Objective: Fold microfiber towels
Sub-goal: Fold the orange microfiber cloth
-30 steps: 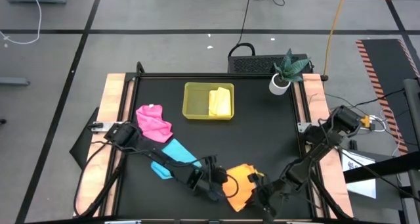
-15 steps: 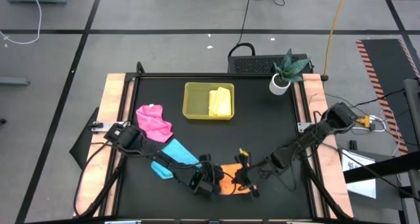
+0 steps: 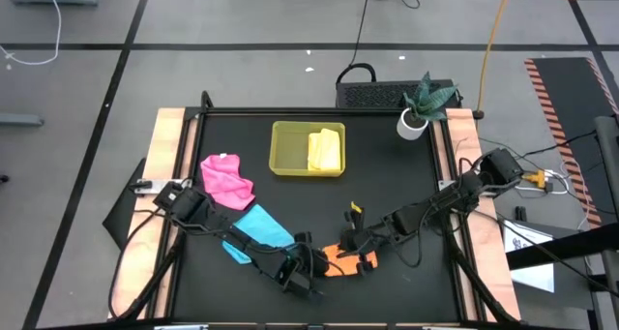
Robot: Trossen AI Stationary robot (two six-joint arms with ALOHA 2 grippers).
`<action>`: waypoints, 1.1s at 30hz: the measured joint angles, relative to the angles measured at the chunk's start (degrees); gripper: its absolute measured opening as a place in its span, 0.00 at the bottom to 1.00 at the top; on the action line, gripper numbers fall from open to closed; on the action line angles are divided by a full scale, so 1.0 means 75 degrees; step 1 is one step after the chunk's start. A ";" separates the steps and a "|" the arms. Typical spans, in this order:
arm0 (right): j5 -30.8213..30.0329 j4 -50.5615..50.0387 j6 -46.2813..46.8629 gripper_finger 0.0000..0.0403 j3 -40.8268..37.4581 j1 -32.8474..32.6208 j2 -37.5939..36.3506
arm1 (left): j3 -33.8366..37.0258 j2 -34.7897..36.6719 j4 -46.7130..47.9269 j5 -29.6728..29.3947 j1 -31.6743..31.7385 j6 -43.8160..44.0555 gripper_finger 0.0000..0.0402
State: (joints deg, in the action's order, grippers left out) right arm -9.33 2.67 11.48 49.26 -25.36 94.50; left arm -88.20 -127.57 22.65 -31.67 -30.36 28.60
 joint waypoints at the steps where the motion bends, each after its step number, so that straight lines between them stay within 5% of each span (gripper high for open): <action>1: -0.0098 0.0019 0.0002 0.00 -0.0058 0.0028 0.0000 | 0.0000 0.0000 0.0049 0.0008 -0.0025 0.0000 0.02; 18: -0.0118 0.0795 0.0213 0.00 -0.0472 -0.0254 -0.0218 | -0.0009 0.0126 0.0122 -0.0186 0.0063 0.0300 0.01; 33: -0.0348 0.0761 0.1980 0.00 -0.0470 -0.0712 -0.0376 | -0.0003 0.0027 -0.0202 -0.0386 0.0291 0.0373 0.02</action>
State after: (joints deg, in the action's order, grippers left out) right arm -11.94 8.38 26.33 45.74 -30.70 91.68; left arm -88.23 -127.37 21.14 -34.56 -28.18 31.40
